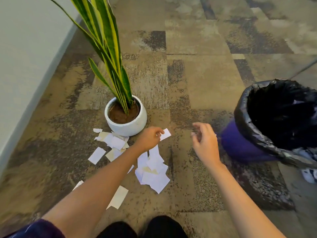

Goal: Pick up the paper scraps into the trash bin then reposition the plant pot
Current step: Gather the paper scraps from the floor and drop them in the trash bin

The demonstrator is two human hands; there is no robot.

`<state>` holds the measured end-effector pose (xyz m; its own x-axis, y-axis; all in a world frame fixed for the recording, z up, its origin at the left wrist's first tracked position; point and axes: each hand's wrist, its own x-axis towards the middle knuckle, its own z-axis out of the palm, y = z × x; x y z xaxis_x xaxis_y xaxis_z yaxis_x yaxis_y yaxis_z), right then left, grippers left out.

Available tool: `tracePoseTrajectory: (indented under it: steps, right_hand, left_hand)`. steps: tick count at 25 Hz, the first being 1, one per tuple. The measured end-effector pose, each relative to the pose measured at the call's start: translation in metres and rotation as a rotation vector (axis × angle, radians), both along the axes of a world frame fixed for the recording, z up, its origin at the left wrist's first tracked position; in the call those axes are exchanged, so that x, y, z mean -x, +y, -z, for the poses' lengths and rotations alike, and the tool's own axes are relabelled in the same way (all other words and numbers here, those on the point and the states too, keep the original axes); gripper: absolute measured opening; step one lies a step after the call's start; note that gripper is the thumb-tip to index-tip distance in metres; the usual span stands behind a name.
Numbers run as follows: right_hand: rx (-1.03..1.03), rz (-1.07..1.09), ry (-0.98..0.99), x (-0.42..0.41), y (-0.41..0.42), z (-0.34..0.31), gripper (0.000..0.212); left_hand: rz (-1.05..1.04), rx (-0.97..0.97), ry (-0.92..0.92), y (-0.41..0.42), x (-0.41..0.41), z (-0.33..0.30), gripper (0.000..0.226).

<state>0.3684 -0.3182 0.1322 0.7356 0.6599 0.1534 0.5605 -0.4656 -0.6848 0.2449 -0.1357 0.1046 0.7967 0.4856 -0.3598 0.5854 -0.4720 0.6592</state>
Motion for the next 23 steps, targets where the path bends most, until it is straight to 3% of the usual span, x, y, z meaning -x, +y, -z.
tracePoseTrajectory:
  steps: [3, 6, 13, 17, 23]
  right_hand:
    - [0.284, -0.168, 0.182, 0.041, 0.014, 0.056, 0.056]
    - [0.557, -0.262, 0.264, 0.071, 0.027, 0.107, 0.083]
    - [0.831, -0.367, 0.257, 0.118, 0.055, 0.167, 0.107]
    - [0.973, -0.390, 0.168, 0.138, 0.065, 0.174, 0.113]
    - [0.924, -0.290, 0.150, 0.148, 0.078, 0.169, 0.085]
  left_hand:
    - [0.177, -0.086, 0.259, 0.017, 0.078, 0.049, 0.042]
    - [0.337, -0.170, 0.530, 0.015, 0.157, 0.097, 0.072]
    - [0.532, -0.245, 0.694, 0.001, 0.217, 0.143, 0.126]
    - [0.513, -0.339, 0.638, -0.001, 0.229, 0.151, 0.124]
    - [0.474, -0.439, 0.574, -0.008, 0.238, 0.154, 0.088]
